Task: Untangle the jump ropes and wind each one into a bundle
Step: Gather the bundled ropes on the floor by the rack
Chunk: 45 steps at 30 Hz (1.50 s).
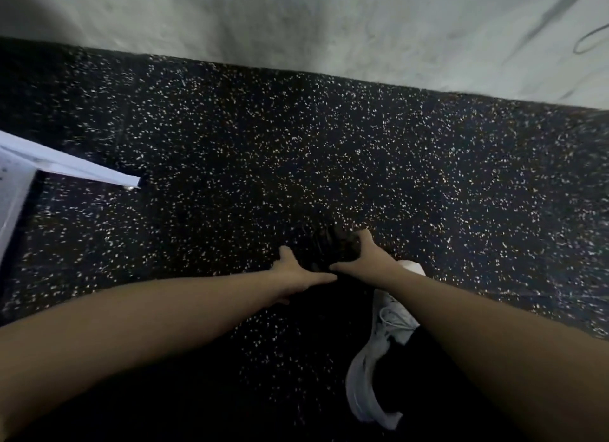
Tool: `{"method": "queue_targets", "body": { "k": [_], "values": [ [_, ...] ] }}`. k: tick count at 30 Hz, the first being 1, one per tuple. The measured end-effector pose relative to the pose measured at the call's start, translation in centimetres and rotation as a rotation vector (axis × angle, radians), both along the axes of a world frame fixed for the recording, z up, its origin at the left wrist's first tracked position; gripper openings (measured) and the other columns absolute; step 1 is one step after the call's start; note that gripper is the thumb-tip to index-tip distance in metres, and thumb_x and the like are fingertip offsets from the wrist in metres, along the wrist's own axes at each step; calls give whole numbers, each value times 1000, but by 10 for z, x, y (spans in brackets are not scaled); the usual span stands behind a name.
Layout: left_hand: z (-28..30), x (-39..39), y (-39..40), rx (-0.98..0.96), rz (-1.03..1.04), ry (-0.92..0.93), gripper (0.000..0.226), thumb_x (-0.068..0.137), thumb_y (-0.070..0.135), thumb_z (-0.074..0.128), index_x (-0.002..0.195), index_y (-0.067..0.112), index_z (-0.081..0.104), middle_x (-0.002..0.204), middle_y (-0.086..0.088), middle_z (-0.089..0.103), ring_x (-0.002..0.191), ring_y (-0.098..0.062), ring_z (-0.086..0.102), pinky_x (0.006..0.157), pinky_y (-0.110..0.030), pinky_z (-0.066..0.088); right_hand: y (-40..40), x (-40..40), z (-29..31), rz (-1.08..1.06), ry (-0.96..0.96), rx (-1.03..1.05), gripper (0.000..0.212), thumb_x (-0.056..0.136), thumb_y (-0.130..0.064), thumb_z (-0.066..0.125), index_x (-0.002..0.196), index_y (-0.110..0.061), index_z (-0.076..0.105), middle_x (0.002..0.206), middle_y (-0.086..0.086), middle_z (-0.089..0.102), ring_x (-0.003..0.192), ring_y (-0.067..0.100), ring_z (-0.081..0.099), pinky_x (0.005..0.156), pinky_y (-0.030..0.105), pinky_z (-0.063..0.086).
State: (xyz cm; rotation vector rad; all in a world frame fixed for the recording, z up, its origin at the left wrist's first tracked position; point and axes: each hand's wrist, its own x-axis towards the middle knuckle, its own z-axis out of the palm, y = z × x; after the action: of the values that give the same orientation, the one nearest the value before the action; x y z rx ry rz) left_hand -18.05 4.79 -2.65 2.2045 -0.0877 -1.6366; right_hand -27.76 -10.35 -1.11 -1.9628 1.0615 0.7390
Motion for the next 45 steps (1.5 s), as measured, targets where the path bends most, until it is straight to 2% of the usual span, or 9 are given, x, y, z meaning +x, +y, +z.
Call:
{"method": "queue_targets", "body": {
  "k": [3,8,13,19,26,34,38,42,45],
  "values": [
    [-10,-9,2,-2,-3,-124,103,72,46,89,142,16,20,142,-12,36,125,-28,49,105,-39,48,2,1,-10,-44,-30,7,80,74,-40,84,131,-24,31,116,2,63,105,24,64,93,40,52],
    [1,3,10,-121,189,-83,76,79,30,83,129,28,26,115,-3,57,97,-17,62,78,-27,55,-3,4,-13,-235,-114,142,94,68,-28,91,136,-23,27,130,0,56,111,22,61,100,38,50],
    [39,47,29,-289,427,-164,70,86,27,80,134,33,29,109,5,56,95,-15,64,69,-24,54,3,33,15,-379,-219,322,103,60,-33,91,139,-32,26,119,11,65,97,27,71,88,45,60],
    [115,100,65,-491,691,-353,59,90,21,77,131,33,36,120,0,55,101,-18,63,77,-34,57,29,91,98,-285,-357,458,83,80,-17,83,141,-27,27,109,8,65,89,24,71,68,33,60],
    [213,103,147,-626,914,-652,68,86,24,79,129,37,28,114,1,63,96,-12,66,77,-24,54,122,163,197,-142,-551,534,64,88,-5,72,138,-24,37,111,10,60,91,25,65,86,45,58],
    [266,69,253,-637,1175,-853,58,90,18,75,125,22,29,108,6,60,87,2,58,70,-8,45,238,163,250,-131,-585,780,38,95,-1,57,130,-17,52,108,9,64,91,25,65,81,45,56],
    [268,45,293,-713,1175,-988,56,88,10,78,132,20,44,111,12,62,102,0,63,94,-18,51,278,159,250,-21,-630,746,45,94,-7,61,131,-31,52,121,8,66,103,28,68,90,49,57],
    [269,25,326,-765,1180,-1060,58,88,5,77,131,27,46,111,16,62,89,15,63,99,-23,52,302,163,262,90,-710,703,46,96,-6,57,131,-33,47,121,7,63,99,29,68,75,41,57],
    [266,10,345,-778,1169,-1138,60,87,0,76,131,26,45,115,13,60,93,14,61,102,-24,49,313,170,266,97,-724,679,46,95,-8,60,128,-38,49,125,6,63,106,31,67,89,52,57]
  ]
}}
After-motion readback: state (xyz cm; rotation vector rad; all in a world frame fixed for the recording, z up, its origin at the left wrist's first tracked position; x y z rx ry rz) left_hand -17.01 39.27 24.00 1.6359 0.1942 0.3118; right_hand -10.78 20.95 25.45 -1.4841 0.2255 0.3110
